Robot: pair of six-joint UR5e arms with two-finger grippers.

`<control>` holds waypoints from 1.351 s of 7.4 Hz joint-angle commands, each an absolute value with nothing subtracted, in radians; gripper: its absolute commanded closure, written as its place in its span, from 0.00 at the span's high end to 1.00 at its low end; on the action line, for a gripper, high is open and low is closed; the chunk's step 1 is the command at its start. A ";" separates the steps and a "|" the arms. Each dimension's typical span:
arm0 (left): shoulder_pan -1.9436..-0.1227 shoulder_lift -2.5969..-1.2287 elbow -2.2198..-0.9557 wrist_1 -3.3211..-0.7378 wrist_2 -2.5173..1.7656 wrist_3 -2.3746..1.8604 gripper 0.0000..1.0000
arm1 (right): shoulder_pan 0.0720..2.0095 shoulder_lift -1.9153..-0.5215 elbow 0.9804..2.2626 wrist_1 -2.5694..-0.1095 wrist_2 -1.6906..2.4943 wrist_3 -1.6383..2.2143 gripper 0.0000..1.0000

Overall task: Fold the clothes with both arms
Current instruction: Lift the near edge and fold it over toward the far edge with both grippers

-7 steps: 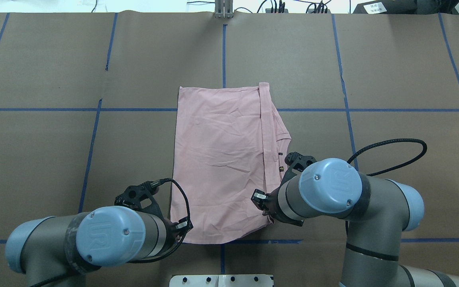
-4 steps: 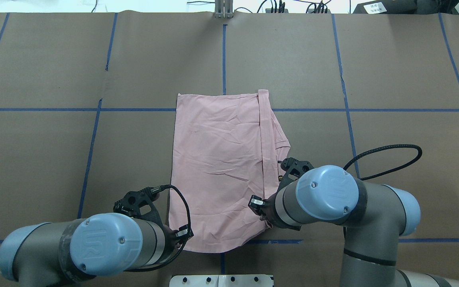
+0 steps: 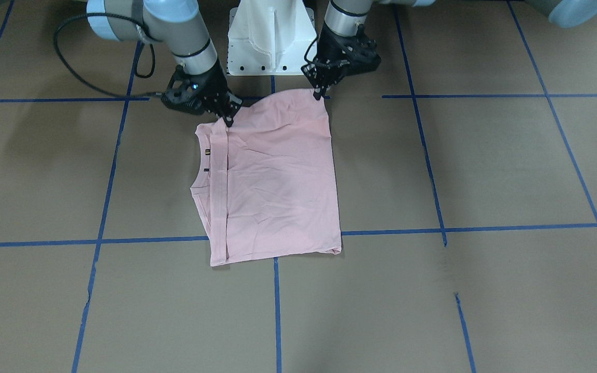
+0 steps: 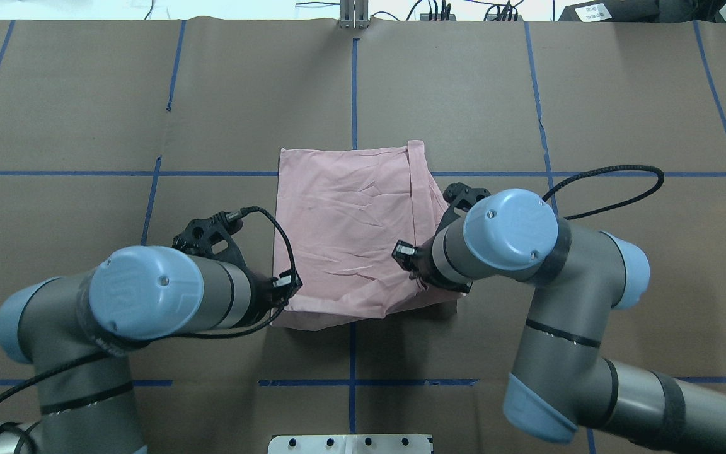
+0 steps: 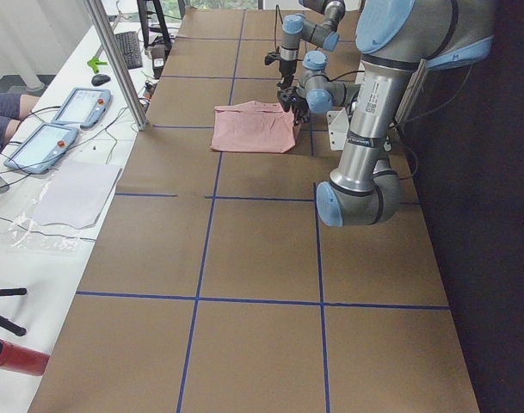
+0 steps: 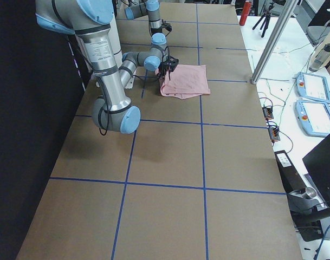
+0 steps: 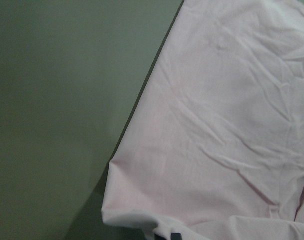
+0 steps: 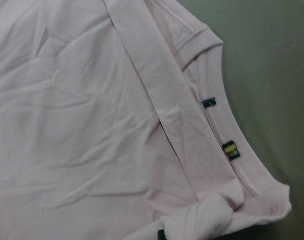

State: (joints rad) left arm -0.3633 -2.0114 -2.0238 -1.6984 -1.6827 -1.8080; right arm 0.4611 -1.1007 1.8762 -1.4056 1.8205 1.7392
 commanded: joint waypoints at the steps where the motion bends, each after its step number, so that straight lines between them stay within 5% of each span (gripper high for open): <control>1: -0.410 -2.013 -1.877 -1.866 -1.712 -1.813 0.00 | 0.520 -1.081 1.792 -1.316 1.827 1.718 0.00; 5: -0.484 -2.063 -1.853 -1.871 -1.712 -1.821 0.00 | 0.572 -0.989 1.700 -1.316 1.836 1.717 0.00; 7: -0.604 -2.174 -1.567 -2.013 -1.712 -1.809 0.00 | 0.679 -0.834 1.445 -1.313 1.903 1.636 0.00; 8: -0.667 -2.219 -1.390 -2.145 -1.712 -1.780 0.28 | 0.734 -0.752 1.260 -1.239 1.929 1.622 0.00; 9: -0.723 -2.247 -1.314 -2.186 -1.712 -1.659 0.99 | 0.796 -0.724 1.098 -1.103 1.984 1.618 0.61; 10: -0.765 -2.247 -1.309 -2.187 -1.735 -1.628 1.00 | 0.831 -0.692 1.044 -1.085 1.993 1.597 1.00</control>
State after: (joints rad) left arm -0.7012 -2.2280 -1.3720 -2.1491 -1.7168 -1.6974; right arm 0.7716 -0.7430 1.1742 -1.1546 1.9618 1.6198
